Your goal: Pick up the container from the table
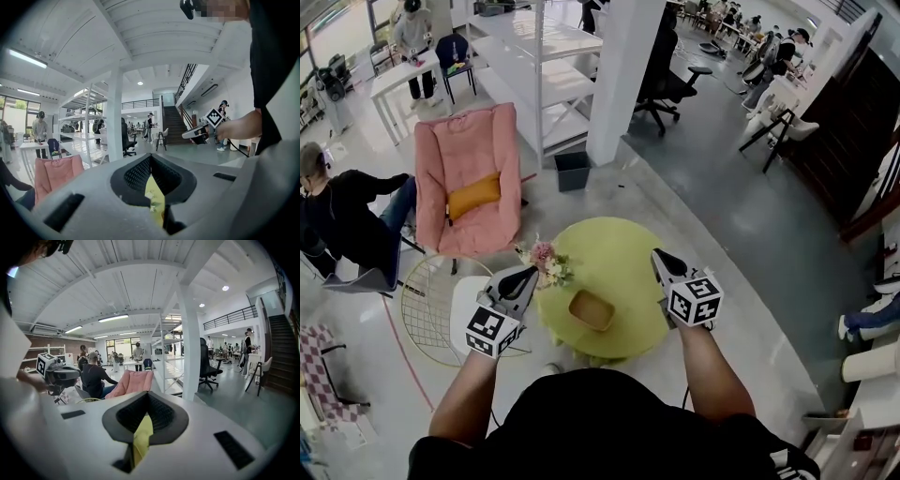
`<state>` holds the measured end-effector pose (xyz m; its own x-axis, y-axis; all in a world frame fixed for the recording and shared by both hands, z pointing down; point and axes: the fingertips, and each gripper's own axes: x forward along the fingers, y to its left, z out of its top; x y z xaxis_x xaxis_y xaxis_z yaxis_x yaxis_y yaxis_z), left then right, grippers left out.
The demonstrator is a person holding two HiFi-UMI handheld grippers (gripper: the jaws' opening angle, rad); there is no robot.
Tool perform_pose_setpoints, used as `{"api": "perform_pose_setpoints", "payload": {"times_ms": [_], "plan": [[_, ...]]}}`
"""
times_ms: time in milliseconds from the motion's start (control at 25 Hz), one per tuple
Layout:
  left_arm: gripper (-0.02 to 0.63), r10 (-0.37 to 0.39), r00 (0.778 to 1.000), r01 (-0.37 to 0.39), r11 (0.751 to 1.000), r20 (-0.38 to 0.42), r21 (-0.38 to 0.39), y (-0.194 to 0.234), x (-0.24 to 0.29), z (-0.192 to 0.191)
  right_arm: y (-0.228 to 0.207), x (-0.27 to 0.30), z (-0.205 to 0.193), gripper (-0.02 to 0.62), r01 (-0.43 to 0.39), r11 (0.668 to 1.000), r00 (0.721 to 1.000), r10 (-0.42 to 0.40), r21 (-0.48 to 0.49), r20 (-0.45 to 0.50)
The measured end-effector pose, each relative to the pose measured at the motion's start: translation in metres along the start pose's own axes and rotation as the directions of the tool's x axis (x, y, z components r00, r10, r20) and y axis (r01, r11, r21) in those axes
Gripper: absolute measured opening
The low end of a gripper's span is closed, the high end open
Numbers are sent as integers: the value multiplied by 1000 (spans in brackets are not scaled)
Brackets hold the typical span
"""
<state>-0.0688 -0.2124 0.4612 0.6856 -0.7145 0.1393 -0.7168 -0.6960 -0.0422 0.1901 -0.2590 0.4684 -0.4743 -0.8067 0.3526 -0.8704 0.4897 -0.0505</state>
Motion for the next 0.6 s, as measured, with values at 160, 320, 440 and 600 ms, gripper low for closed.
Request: {"api": "perform_pose_setpoints", "payload": {"times_ms": [160,320,440,600], "plan": [[17,13,1000,-14,1000,-12,-17,8,-5,-9,5,7,-11,8,-9,1000,1000,10,3,-27],[17,18,1000,-19,999,-23,-31,12,-6,-18,8,13,-24,8,-16,1000,998,16,4,-57],[17,16,999,-18,999,-33,-41,12,-5,-24,10,21,-36,8,-23,1000,997,23,4,-80],[17,14,999,-16,999,-44,-49,14,-4,-30,15,32,-51,8,-34,999,993,36,16,-110]]}}
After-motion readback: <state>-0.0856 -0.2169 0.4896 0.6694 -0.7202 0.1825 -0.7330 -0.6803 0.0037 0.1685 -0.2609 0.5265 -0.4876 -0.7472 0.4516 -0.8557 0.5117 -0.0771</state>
